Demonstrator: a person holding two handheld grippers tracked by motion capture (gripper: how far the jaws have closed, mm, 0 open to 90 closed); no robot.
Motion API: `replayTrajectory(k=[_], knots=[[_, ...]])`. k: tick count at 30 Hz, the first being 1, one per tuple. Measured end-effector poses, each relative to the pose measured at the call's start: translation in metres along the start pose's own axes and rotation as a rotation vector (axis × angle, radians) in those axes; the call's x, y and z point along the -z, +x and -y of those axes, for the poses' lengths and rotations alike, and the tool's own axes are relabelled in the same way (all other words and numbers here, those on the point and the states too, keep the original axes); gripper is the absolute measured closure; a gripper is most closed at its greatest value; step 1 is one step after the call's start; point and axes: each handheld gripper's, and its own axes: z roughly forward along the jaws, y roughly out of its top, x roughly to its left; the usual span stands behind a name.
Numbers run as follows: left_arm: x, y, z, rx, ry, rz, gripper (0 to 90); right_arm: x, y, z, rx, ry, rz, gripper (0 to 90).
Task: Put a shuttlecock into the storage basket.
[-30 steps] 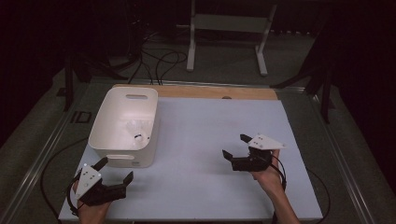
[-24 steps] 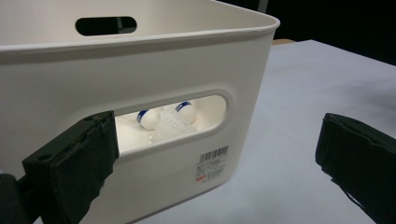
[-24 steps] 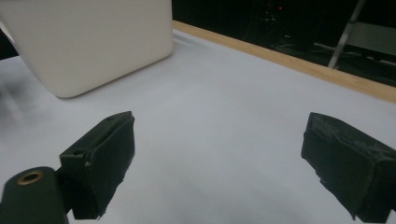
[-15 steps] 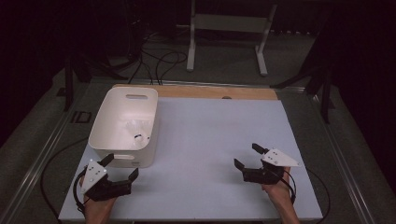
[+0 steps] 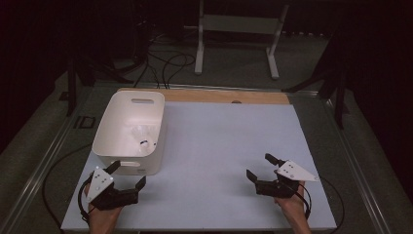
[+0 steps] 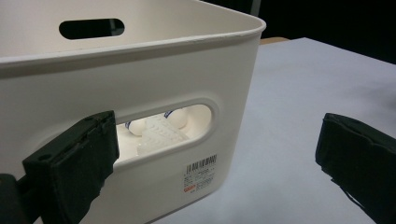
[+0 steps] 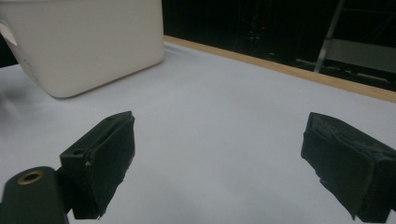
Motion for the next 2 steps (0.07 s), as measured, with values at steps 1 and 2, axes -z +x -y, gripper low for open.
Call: replayTrajectory(k=[1,2], knots=[[0.0000,0.0000,0.0000,0.000,0.000,0.000,0.0,0.0000,0.0000,0.0000,0.000,0.000,0.000,9.5],[0.0005,0.0000,0.0004,-0.003,0.003,-0.002,0.0,0.0004,-0.0004,0.0000,-0.005,-0.002,0.000,9.5]])
